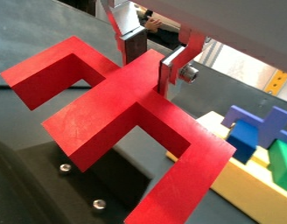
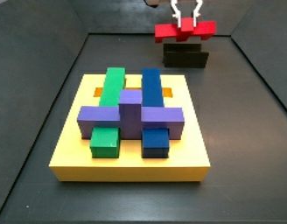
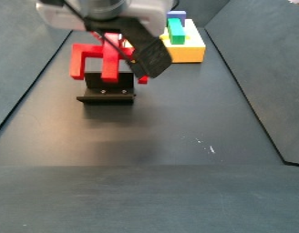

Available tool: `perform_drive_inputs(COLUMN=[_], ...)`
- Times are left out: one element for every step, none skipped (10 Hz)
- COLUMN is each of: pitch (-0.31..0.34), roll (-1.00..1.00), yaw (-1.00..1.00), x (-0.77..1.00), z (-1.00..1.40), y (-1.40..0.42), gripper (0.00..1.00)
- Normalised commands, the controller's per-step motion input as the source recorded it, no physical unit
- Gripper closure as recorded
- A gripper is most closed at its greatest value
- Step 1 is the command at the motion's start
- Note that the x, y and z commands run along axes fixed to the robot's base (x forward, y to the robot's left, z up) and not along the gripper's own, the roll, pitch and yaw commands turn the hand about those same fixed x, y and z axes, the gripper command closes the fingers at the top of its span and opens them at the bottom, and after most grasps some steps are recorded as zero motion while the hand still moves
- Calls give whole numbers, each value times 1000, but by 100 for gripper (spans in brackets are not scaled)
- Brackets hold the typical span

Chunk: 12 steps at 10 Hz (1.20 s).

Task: Pick up the red object. Move up. Place the red object on the fixture. Regrasp the red object. Move to above the board. Insert the red object.
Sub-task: Place the red object on the fixture, then regrasp the red object.

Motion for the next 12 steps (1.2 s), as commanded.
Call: perform_drive_inputs(pitch=[11, 0, 0, 0, -91, -69, -9, -40, 0, 0, 0, -137], roll=[0, 0, -14, 0, 0, 0, 0, 0, 0, 0, 671, 934], yaw=[-40, -20, -26, 0, 0, 0, 0, 0, 0, 0, 146, -9], x=[189, 286, 294, 183, -100, -229, -146, -49, 0, 0, 0, 0], z=[-420, -369, -351, -320, -323, -306, -200, -163, 0, 0, 540, 514], y=[0, 0, -6, 0, 0, 0, 0, 0, 0, 0, -14, -189], gripper=[100, 100, 100, 100, 100, 100, 100, 100, 100, 0, 0, 0])
